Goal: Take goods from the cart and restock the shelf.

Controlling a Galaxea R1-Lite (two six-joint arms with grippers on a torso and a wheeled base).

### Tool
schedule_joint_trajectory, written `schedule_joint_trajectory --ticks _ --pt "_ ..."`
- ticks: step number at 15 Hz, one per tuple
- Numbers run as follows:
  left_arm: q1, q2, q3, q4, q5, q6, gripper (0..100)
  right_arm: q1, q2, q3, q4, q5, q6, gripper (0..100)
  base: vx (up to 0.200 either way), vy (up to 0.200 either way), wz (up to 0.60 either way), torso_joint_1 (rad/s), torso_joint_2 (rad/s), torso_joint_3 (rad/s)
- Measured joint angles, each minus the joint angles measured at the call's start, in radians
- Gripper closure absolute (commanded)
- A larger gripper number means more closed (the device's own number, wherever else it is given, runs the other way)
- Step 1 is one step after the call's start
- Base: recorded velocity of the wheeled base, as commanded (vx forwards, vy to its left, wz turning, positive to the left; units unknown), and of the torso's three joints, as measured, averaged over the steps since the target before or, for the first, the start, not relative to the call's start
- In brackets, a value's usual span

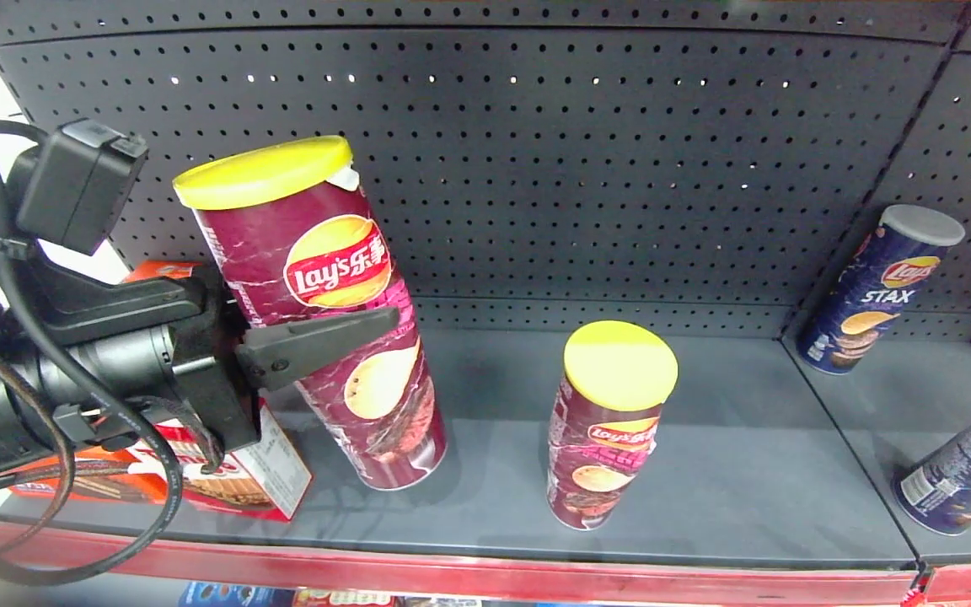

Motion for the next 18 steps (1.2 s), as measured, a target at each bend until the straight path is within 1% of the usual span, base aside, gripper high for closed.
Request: schedule_joint_trajectory --ticks 2,3,4,5,6,8,9,10,11,12,13,14,16,18 --pt "-0.01 0.0 0.024 -0.035 -0.011 -0.003 100 -0.001 -0.041 0.003 0.014 0.0 0.001 0 0.0 0.0 0.0 0.0 0.0 0.0" --pt "-0.021 -0.001 0.025 -0.035 -0.009 -0.011 100 -0.001 -0.052 0.003 0.014 0.0 0.002 0 0.0 0.0 0.0 0.0 0.0 0.0" --pt "-0.029 0.0 0.012 -0.023 0.007 -0.022 100 -0.001 -0.061 0.003 0.014 0.0 0.003 0 0.0 0.0 0.0 0.0 0.0 0.0" --pt "-0.031 0.001 -0.014 0.022 0.032 -0.028 100 0.001 -0.065 0.002 0.014 0.002 0.004 0 0.0 0.0 0.0 0.0 0.0 0.0" --pt "-0.037 0.001 -0.048 0.095 0.061 -0.031 100 0.004 -0.069 0.002 0.014 0.002 0.004 0 0.0 0.0 0.0 0.0 0.0 0.0" --pt "-0.051 0.004 -0.141 0.24 0.081 -0.029 100 0.009 -0.074 0.003 0.014 0.009 0.005 0 0.0 0.0 0.0 0.0 0.0 0.0" --pt "-0.056 0.017 -0.194 0.272 0.084 -0.012 100 0.011 -0.075 0.003 0.013 0.011 0.006 0 0.0 0.0 0.0 0.0 0.0 0.0" --pt "-0.059 0.04 -0.229 0.29 0.086 0.024 100 0.016 -0.075 0.0 0.012 0.012 0.01 0 0.0 0.0 0.0 0.0 0.0 0.0" --pt "-0.06 0.069 -0.255 0.305 0.088 0.084 100 0.025 -0.076 -0.004 0.011 0.013 0.025 0 0.0 0.0 0.0 0.0 0.0 0.0" --pt "-0.06 0.1 -0.272 0.314 0.09 0.13 100 0.036 -0.076 -0.007 0.008 0.013 0.038 0 0.0 0.0 0.0 0.0 0.0 0.0" --pt "-0.061 0.131 -0.29 0.32 0.101 0.153 100 0.05 -0.077 -0.011 0.006 0.013 0.046 0 0.0 0.0 0.0 0.0 0.0 0.0" --pt "-0.063 0.164 -0.312 0.324 0.122 0.161 100 0.057 -0.077 -0.017 0.005 0.013 0.047 0 0.0 0.0 0.0 0.0 0.0 0.0" --pt "-0.067 0.219 -0.359 0.323 0.145 0.165 100 0.063 -0.077 -0.02 0.007 0.013 0.047 0 0.0 0.0 0.0 0.0 0.0 0.0" --pt "-0.067 0.274 -0.428 0.324 0.154 0.165 100 0.063 -0.077 -0.017 0.011 0.011 0.047 0 0.0 0.0 0.0 0.0 0.0 0.0"
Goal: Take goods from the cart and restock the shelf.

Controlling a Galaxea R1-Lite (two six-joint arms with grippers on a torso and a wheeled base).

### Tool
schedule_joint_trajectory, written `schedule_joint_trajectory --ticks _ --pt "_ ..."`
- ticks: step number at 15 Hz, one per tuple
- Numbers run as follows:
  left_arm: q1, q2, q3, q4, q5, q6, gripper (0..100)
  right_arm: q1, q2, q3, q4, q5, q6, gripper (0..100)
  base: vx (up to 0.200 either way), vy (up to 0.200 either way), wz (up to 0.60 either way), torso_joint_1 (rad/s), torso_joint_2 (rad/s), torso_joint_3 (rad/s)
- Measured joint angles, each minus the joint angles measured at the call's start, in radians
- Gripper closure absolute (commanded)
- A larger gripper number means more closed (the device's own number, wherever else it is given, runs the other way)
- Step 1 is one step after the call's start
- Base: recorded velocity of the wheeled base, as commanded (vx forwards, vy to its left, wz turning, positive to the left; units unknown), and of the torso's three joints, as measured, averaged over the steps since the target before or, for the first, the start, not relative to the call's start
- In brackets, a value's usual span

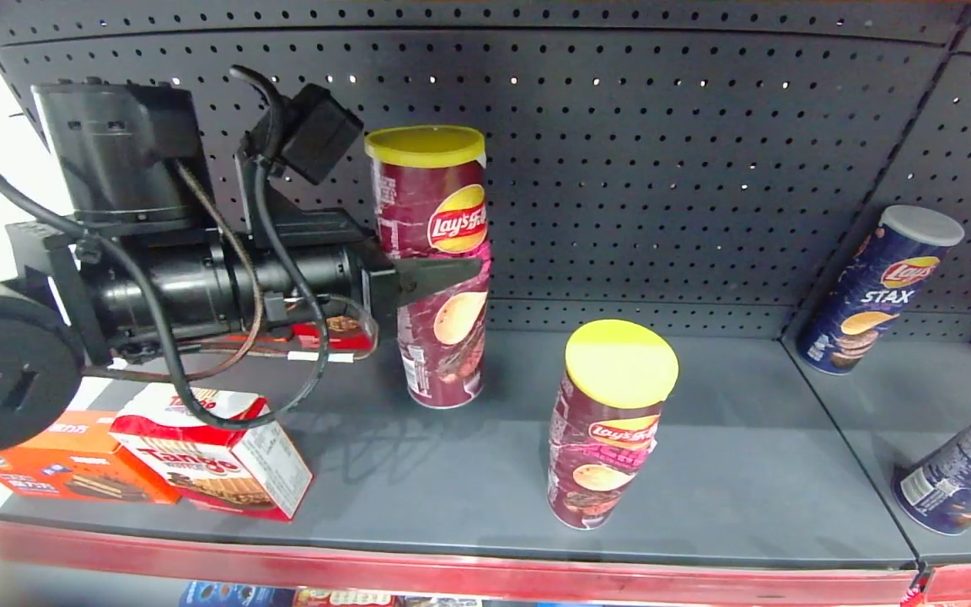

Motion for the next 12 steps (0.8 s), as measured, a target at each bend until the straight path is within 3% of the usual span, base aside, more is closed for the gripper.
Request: schedule_joint_trajectory --ticks 5,10,12 --pt "0.0 0.164 -0.164 -0.008 -0.005 0.01 100 -0.012 0.001 0.016 0.045 -0.037 -0.004 0 0.0 0.0 0.0 0.0 0.0 0.0" --pt "0.0 0.302 -0.273 -0.017 -0.047 0.013 100 -0.02 0.003 0.003 0.111 -0.084 -0.003 0 0.0 0.0 0.0 0.0 0.0 0.0" --pt "0.0 0.356 -0.305 -0.057 -0.091 0.015 100 -0.021 0.003 -0.001 0.112 -0.084 -0.003 0 0.0 0.0 0.0 0.0 0.0 0.0"
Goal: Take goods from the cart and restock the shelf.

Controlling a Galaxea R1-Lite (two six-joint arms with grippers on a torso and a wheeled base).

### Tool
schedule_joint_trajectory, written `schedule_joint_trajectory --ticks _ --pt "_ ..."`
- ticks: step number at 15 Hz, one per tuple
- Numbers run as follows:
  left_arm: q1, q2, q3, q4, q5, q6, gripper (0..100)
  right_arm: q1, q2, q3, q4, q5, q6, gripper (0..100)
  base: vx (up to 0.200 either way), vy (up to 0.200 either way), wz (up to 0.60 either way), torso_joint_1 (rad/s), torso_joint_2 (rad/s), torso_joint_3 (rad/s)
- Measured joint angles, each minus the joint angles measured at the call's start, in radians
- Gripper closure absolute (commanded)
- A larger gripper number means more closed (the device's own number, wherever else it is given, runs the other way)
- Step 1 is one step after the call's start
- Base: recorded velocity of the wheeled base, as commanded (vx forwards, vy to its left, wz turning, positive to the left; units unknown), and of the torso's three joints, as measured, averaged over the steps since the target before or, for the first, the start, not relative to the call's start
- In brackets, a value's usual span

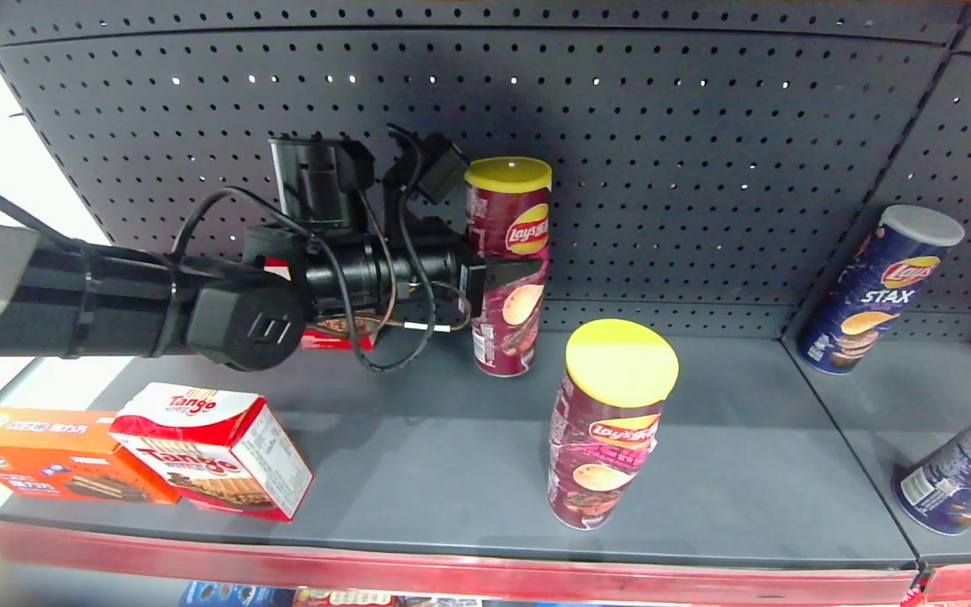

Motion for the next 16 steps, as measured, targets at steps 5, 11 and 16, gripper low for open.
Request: schedule_joint_trajectory --ticks 5,11,16 --pt "0.0 0.12 -0.095 -0.024 -0.017 0.033 100 0.001 0.0 -0.017 0.002 0.001 0.0 0 0.0 0.0 0.0 0.0 0.0 0.0" --pt "-0.023 0.22 -0.179 -0.02 -0.02 0.044 100 0.001 0.001 -0.014 0.002 0.002 -0.001 0 0.0 0.0 0.0 0.0 0.0 0.0" --pt "-0.026 0.253 -0.203 -0.028 -0.034 0.045 100 0.003 0.005 -0.01 0.002 0.007 -0.001 0 0.0 0.0 0.0 0.0 0.0 0.0"
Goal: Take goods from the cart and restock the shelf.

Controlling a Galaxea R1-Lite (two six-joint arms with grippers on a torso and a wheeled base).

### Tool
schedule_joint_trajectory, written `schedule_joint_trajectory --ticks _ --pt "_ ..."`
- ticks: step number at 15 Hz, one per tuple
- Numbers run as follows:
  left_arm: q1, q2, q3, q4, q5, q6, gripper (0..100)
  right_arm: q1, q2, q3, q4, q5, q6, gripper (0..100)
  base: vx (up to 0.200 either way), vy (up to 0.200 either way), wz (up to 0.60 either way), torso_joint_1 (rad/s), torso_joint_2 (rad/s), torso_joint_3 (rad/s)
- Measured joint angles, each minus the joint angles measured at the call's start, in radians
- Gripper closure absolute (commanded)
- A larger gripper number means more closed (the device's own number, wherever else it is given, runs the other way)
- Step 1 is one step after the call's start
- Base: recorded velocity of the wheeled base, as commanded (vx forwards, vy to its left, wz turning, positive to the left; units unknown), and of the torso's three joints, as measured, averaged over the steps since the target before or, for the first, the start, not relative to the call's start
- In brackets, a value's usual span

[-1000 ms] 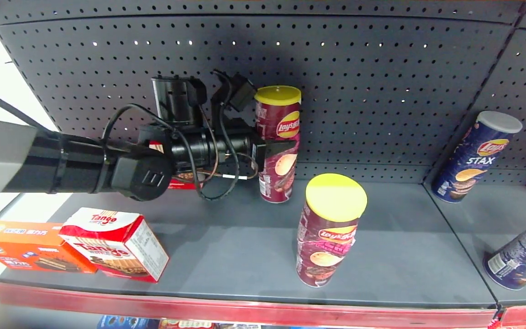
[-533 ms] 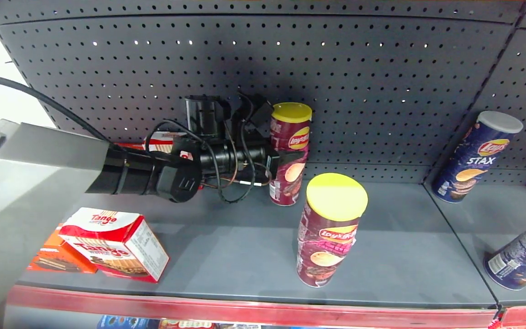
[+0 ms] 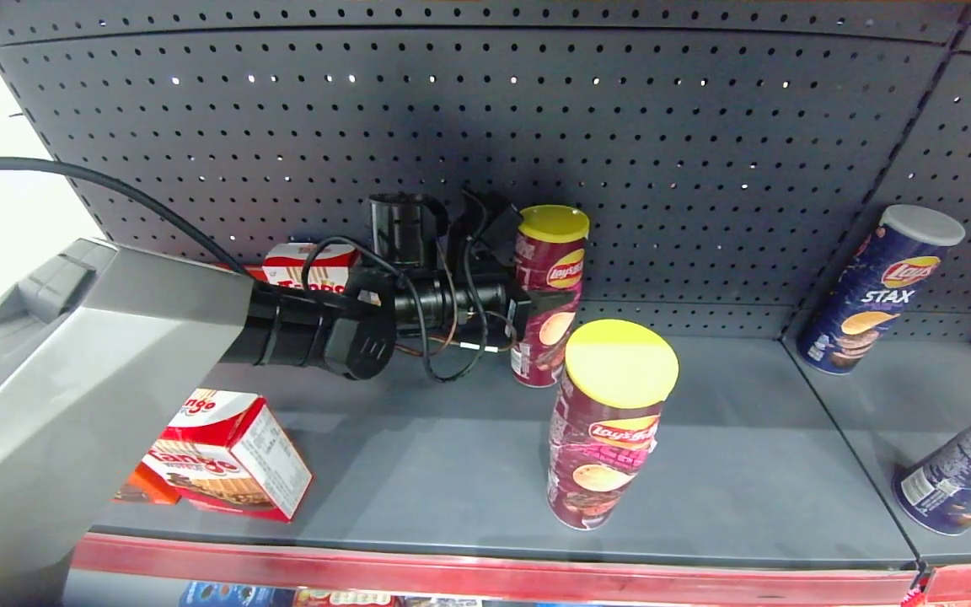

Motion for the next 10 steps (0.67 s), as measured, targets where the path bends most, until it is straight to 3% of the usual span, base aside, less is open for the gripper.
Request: schedule_joint_trajectory --ticks 1,2,6,10 --pt "-0.001 0.004 -0.003 0.0 0.0 0.0 100 0.0 0.001 0.0 0.0 0.0 0.001 0 0.0 0.0 0.0 0.0 0.0 0.0" --pt "-0.004 0.007 -0.005 -0.001 0.0 0.0 0 0.0 0.001 0.0 0.0 -0.001 0.0 0 0.0 0.0 0.0 0.0 0.0 0.0" --pt "-0.01 0.009 -0.01 0.0 0.001 0.0 0 0.001 0.0 0.004 0.0 0.0 0.001 0 0.0 0.0 0.0 0.0 0.0 0.0" --pt "-0.013 -0.041 0.045 0.008 0.001 0.0 0 0.001 -0.001 0.006 0.0 -0.001 0.003 0 0.0 0.0 0.0 0.0 0.0 0.0"
